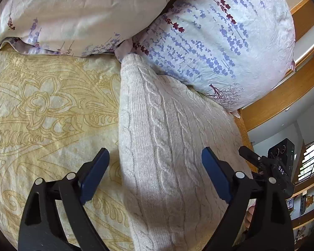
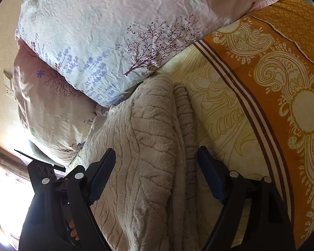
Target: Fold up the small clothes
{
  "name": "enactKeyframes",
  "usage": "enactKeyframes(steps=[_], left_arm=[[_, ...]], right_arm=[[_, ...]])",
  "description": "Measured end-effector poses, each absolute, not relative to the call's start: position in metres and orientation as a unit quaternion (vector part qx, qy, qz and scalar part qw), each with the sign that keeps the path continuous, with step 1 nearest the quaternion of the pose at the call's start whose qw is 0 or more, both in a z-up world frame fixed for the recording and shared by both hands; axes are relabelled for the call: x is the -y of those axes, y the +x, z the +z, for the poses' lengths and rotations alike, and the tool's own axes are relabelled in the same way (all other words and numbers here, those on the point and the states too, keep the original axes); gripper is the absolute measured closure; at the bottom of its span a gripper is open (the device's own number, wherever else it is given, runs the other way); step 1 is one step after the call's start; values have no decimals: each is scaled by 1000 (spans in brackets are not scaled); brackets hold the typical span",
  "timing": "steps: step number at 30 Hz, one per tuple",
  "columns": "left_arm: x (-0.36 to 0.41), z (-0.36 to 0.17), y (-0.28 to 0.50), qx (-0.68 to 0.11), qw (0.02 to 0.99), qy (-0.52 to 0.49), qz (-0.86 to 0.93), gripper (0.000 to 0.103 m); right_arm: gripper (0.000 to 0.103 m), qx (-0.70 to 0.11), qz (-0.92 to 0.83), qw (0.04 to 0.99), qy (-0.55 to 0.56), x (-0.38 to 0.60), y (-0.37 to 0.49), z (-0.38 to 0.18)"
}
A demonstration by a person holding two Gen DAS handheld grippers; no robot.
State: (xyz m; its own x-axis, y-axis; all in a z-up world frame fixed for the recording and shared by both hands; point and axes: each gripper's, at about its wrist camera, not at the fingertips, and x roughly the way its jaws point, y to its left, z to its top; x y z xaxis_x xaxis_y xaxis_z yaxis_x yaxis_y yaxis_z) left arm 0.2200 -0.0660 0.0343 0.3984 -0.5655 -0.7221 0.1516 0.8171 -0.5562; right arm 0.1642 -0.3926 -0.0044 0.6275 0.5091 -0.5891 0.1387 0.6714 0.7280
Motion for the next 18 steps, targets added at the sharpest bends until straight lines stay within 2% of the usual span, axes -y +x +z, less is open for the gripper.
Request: enactKeyframes(steps=[3, 5, 9, 13, 17, 18], left_arm=[[69, 30, 222, -505, 800, -221, -237, 27], [71, 29, 223, -503, 800, -228, -235, 27], [69, 26, 225, -501, 798, -239, -237, 31], [55, 18, 225, -501, 780, -286, -243, 44], [45, 16, 223, -488, 773, -316, -253, 62], [42, 17, 222, -485, 772, -321, -257, 64]], right_arm=[[22, -418, 114, 819, 377, 389, 165, -3], [25, -421, 118, 818, 374, 386, 167, -3], [36, -424, 136, 803, 395, 383, 172, -10], [62, -420, 166, 770, 451, 389, 173, -24], [65, -405, 195, 754, 479, 387, 173, -27], [66, -397, 208, 750, 486, 385, 173, -26]])
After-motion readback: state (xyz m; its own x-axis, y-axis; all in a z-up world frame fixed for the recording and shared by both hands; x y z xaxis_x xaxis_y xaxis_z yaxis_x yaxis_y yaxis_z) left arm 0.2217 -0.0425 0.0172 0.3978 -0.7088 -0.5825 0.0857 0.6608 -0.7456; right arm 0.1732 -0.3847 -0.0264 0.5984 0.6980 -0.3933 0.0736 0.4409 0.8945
